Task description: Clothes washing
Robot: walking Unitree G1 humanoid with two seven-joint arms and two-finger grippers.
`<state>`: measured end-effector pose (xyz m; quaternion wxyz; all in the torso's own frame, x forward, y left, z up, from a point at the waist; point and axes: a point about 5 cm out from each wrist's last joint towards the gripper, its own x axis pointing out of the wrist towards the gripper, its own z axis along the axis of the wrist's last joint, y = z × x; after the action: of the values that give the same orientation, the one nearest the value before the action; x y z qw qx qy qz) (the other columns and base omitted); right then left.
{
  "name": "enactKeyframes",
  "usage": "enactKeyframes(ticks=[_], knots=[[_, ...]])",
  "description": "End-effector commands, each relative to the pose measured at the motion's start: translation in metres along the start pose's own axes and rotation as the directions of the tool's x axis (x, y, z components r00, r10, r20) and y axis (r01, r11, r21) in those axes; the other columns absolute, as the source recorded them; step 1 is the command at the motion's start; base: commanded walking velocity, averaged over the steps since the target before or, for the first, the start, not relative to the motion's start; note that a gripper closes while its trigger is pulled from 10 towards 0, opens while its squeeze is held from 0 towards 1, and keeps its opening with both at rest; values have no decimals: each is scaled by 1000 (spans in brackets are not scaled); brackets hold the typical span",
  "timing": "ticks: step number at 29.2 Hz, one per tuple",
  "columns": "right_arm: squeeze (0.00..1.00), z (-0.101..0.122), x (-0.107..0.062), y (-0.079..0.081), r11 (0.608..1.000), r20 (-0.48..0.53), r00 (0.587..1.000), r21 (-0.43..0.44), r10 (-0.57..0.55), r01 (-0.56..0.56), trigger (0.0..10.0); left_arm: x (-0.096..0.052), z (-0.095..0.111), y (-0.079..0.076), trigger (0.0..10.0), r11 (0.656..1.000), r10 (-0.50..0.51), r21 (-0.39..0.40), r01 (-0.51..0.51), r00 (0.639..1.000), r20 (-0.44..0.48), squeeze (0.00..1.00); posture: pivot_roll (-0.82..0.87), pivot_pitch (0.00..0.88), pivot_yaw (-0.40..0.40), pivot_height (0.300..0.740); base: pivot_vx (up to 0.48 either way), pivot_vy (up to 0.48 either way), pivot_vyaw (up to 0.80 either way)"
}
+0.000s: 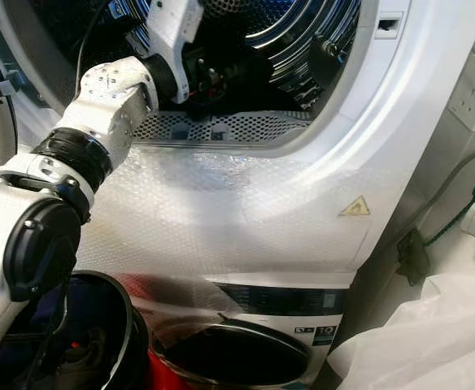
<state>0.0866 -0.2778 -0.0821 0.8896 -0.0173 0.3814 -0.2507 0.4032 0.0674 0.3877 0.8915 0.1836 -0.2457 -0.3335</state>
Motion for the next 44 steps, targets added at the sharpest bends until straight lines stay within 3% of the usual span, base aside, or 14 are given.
enactKeyframes(ticks=[1,4,6,11,13,15,17,23,24,29,33,34,40,44], knots=[[0,-2,-1,4,1000,-13,1000,-2,11,-11,10000,-2,2,-1,10000,988,-49,146,50,999,-10,0,-223,4,89,740,0,0,0],[0,-1,0,6,1000,-11,1000,-3,20,-20,10000,-3,-5,-5,10000,973,-56,221,67,997,-57,0,-209,5,83,740,0,0,0],[0,1,1,9,999,-9,999,-12,33,-33,10000,-5,-12,3,10000,953,81,299,-44,990,-113,0,-196,1,77,740,0,0,0],[0,5,4,10,999,-3,999,-17,41,-41,10000,-10,-13,16,10000,939,223,291,-184,969,-108,0,-192,0,70,740,0,0,0],[0,8,5,10,999,2,999,-15,38,-38,10000,-11,-12,21,10000,945,270,217,-245,958,-94,0,-192,0,70,740,0,0,0],[0,8,5,9,999,4,999,-19,39,-39,10000,-10,-8,21,10000,953,251,190,-235,966,-68,0,-186,3,66,740,0,0,0],[0,8,5,9,999,3,999,-19,36,-36,10000,-7,1,7,10000,986,73,149,-77,997,34,0,-192,0,67,740,0,0,0],[0,5,4,10,999,-1,999,-20,39,-39,10000,-9,6,8,10000,963,70,253,-87,995,76,0,-183,5,63,740,0,0,0],[0,5,3,11,999,-2,999,-20,42,-42,10000,-11,9,4,10000,973,-27,231,-2,992,123,0,-177,5,62,740,0,0,0],[0,7,5,13,999,1,999,-20,45,-45,10000,-13,17,2,10000,965,-101,257,54,980,172,0,-173,4,64,740,0,0,0],[0,8,5,15,999,3,999,-17,47,-47,10000,-12,27,-7,10000,945,-226,286,157,946,230,0,-164,0,63,740,0,0,0],[0,8,5,16,999,3,999,-17,48,-48,10000,-12,29,-13,10000,923,-298,318,216,925,235,0,-160,0,63,740,0,0,0],[0,10,6,19,999,3,999,-13,52,-52,10000,-14,23,-38,10000,854,-464,381,354,850,251,0,-151,0,64,740,0,0,0],[0,12,7,21,998,3,999,-10,54,-54,10000,-15,19,-47,10000,870,-457,346,350,836,305,0,-142,0,70,740,0,0,0]])
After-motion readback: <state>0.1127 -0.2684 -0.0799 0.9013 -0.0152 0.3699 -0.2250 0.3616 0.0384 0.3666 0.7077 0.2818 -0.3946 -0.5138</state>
